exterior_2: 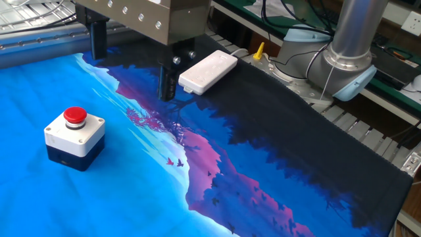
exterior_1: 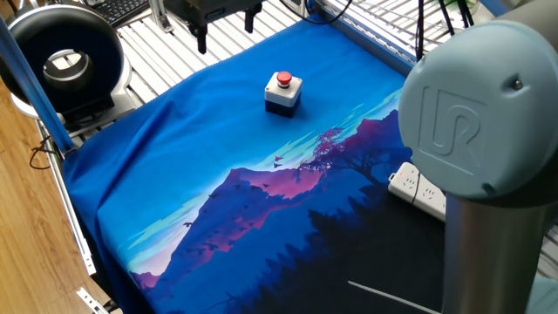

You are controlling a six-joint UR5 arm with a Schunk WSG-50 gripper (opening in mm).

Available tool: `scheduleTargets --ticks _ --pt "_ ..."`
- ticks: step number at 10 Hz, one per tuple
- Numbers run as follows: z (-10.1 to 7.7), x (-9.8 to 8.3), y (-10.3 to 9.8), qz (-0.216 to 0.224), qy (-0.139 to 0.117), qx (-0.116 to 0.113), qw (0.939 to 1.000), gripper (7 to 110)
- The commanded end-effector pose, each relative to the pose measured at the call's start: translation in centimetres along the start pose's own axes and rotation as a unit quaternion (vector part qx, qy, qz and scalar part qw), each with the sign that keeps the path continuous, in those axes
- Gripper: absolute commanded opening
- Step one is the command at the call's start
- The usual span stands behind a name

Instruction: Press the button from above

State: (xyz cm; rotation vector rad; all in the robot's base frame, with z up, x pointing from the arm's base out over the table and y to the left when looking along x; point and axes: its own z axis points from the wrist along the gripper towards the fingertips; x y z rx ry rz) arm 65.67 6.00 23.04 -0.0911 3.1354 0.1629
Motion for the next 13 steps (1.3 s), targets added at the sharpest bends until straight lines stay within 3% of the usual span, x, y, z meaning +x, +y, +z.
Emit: scheduleTargets --ticks 1,2,13 --pt "-0.1 0.4 -0.4 0.004 0.009 0.007 0.9999 22" --pt "-0.1 0.7 -0.6 0.005 0.014 0.012 0.9998 7" --pt "0.2 1.0 -2.6 -0.001 0.025 0.048 0.9985 7"
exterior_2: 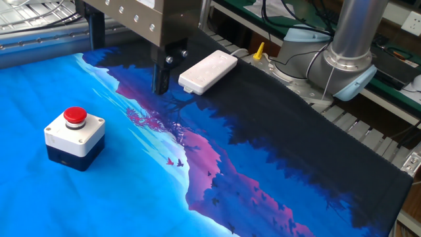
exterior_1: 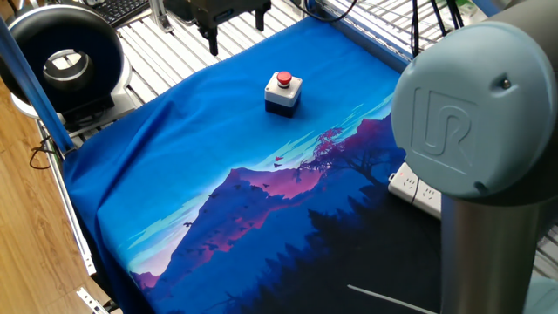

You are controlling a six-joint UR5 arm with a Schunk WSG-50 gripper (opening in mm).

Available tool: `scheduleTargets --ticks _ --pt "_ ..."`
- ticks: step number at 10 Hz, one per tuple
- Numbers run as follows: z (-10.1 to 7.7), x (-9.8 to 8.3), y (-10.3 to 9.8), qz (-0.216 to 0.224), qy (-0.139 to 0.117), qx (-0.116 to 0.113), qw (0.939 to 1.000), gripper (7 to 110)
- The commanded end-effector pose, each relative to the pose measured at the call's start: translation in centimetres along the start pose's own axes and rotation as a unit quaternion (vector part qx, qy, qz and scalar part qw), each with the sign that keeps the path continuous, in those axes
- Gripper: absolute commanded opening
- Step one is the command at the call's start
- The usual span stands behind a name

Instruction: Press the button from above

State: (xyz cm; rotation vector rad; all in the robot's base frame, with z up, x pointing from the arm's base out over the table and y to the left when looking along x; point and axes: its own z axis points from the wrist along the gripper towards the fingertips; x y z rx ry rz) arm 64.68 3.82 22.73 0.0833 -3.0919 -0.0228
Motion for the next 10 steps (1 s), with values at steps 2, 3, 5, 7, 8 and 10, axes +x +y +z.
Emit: scheduleTargets --ticks 2,3,5,7,8,10 --pt "0.7 -0.3 -1.1 -0.012 -0.007 0.007 0.9999 7" --pt "0.9 -0.3 -1.3 -0.013 -0.008 0.008 0.9999 7" --pt "1.0 -0.3 -1.6 -0.015 -0.009 0.011 0.9998 7" --pt "1.1 -0.4 -1.6 -0.020 -0.012 0.009 0.9997 7" --pt "1.1 -0.4 -1.7 -0.020 -0.012 0.010 0.9997 7" --pt "1.2 -0.4 -1.9 -0.020 -0.014 0.011 0.9996 7"
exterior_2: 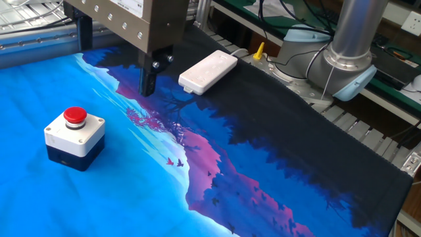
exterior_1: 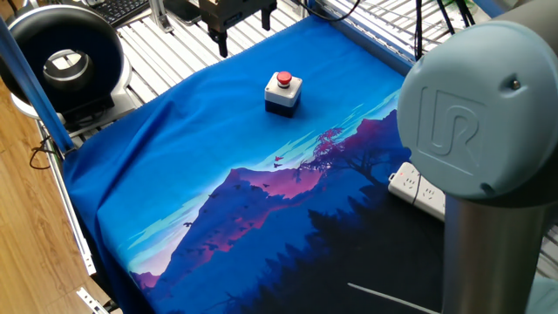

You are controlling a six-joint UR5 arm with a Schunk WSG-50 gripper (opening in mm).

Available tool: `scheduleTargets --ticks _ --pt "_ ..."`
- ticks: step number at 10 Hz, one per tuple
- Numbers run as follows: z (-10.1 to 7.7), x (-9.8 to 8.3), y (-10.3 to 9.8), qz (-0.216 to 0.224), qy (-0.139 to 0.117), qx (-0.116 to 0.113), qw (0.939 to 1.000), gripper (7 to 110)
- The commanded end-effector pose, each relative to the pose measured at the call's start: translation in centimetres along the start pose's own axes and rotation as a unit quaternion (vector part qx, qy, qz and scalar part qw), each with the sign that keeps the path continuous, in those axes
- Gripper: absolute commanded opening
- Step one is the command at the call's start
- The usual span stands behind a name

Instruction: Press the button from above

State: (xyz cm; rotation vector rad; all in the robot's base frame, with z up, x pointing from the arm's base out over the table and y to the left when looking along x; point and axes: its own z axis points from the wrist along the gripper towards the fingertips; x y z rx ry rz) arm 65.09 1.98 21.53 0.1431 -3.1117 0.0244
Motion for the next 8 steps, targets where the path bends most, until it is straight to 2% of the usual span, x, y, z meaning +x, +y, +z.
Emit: scheduleTargets --ticks 1,8 --pt "0.2 -0.1 -0.2 -0.003 -0.007 -0.004 1.0000 7" --pt "1.5 0.0 -1.6 -0.014 -0.027 -0.007 0.9995 7"
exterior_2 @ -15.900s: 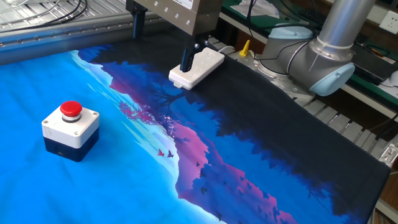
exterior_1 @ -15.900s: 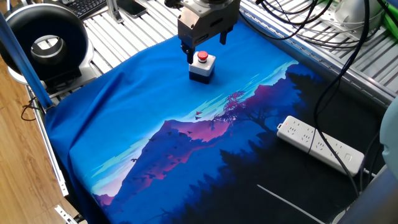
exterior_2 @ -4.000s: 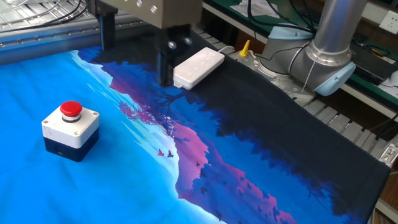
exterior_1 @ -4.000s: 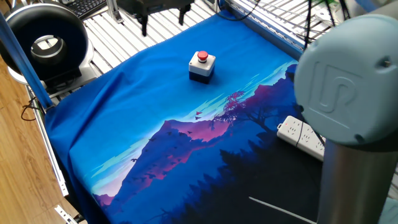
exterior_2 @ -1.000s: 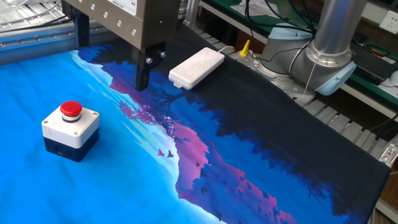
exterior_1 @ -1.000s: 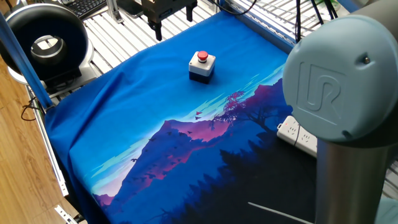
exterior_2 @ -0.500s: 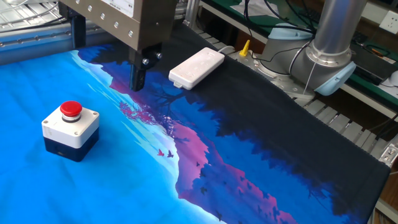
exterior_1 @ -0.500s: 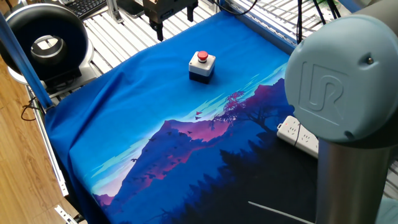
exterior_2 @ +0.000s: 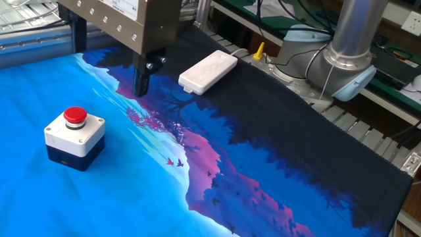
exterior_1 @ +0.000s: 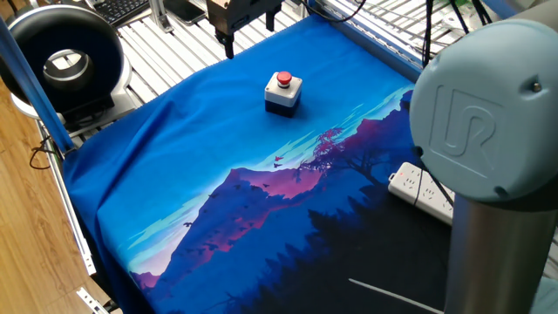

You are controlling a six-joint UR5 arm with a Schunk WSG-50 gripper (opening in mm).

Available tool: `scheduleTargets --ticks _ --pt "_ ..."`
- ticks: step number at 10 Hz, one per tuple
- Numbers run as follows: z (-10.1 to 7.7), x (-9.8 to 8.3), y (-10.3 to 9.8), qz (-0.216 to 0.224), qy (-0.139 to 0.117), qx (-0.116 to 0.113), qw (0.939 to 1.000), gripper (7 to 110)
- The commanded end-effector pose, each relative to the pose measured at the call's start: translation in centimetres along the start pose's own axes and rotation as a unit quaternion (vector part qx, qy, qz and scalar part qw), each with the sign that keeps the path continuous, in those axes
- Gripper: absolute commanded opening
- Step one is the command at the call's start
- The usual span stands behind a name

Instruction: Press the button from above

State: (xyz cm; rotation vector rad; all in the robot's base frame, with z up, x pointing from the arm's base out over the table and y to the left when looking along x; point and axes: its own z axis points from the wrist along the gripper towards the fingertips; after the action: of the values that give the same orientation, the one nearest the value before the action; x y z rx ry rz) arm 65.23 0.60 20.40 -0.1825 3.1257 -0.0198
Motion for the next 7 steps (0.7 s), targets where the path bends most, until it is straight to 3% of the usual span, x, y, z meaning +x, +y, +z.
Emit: scheduleTargets --ticks 1,7 --pt "0.64 0.11 -0.60 -0.004 -0.012 -0.006 0.9999 7" --pt "1.43 0.10 -0.89 -0.009 -0.020 -0.010 0.9997 7"
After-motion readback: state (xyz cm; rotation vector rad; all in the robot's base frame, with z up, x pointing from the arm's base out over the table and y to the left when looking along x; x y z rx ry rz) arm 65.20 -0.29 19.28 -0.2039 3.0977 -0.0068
